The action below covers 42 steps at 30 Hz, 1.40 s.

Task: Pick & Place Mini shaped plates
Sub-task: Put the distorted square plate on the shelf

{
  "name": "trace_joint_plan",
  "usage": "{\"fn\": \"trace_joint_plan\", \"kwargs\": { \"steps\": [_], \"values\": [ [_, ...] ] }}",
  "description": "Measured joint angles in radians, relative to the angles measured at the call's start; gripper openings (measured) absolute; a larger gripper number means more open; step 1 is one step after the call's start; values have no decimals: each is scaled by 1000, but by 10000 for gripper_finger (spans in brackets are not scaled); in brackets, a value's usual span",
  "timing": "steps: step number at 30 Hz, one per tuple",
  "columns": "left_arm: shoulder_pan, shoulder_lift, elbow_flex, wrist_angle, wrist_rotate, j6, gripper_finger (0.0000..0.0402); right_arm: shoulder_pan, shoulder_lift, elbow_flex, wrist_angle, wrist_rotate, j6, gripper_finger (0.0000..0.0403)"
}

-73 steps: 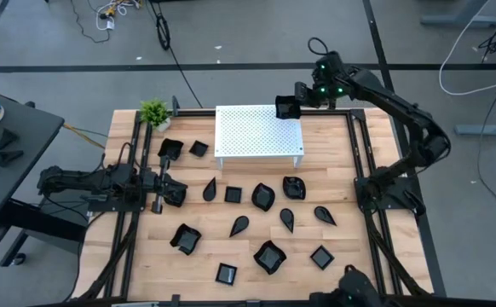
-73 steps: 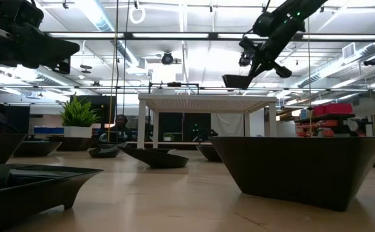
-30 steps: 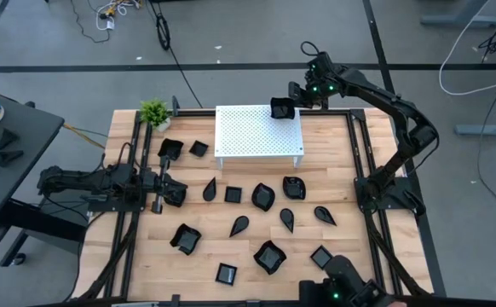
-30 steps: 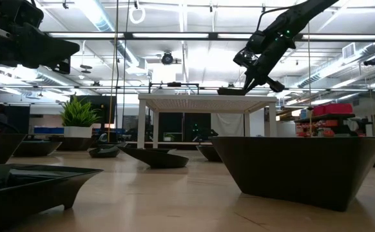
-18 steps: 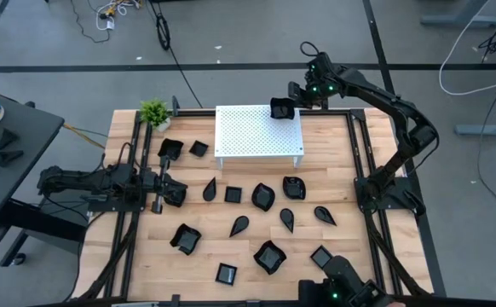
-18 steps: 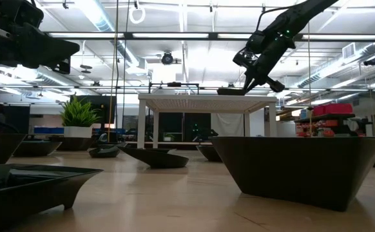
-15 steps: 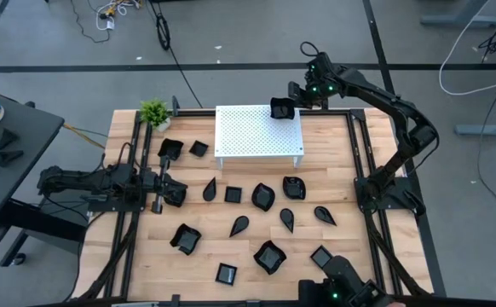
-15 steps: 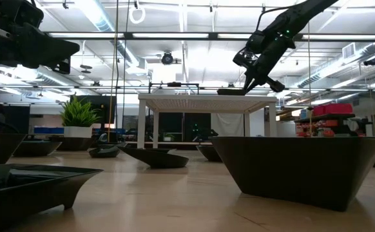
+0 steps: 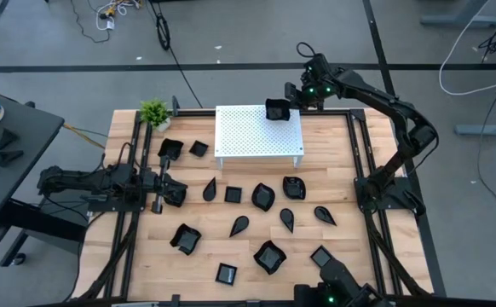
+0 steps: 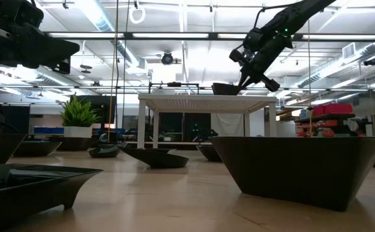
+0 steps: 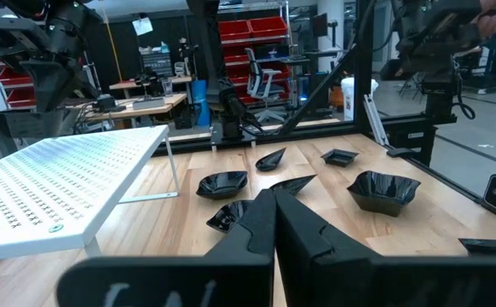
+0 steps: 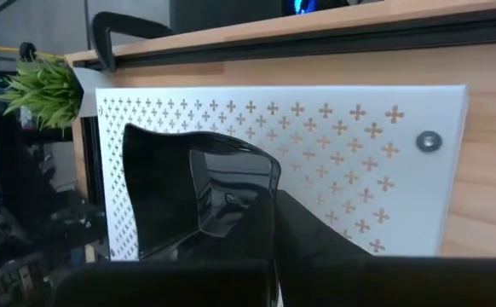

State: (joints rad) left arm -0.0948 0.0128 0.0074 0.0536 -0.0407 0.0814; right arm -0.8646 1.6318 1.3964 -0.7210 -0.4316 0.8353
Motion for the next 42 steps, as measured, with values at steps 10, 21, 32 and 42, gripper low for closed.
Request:
{"fn": "trace_joint_plan", "kwargs": {
  "steps": [10,21,32,42],
  "values": [
    [0,0,0,0,0,0,3,2,-1,121,-34,-6,10,1],
    [0,0,0,0,0,0,3,6,51,130,-102,-28,14,1],
    [0,0,0,0,0,0,3,7,90,129,-172,17,-29,1],
    [0,0,0,0,0,0,3,5,91,128,-193,57,-49,1]
  ]
}}
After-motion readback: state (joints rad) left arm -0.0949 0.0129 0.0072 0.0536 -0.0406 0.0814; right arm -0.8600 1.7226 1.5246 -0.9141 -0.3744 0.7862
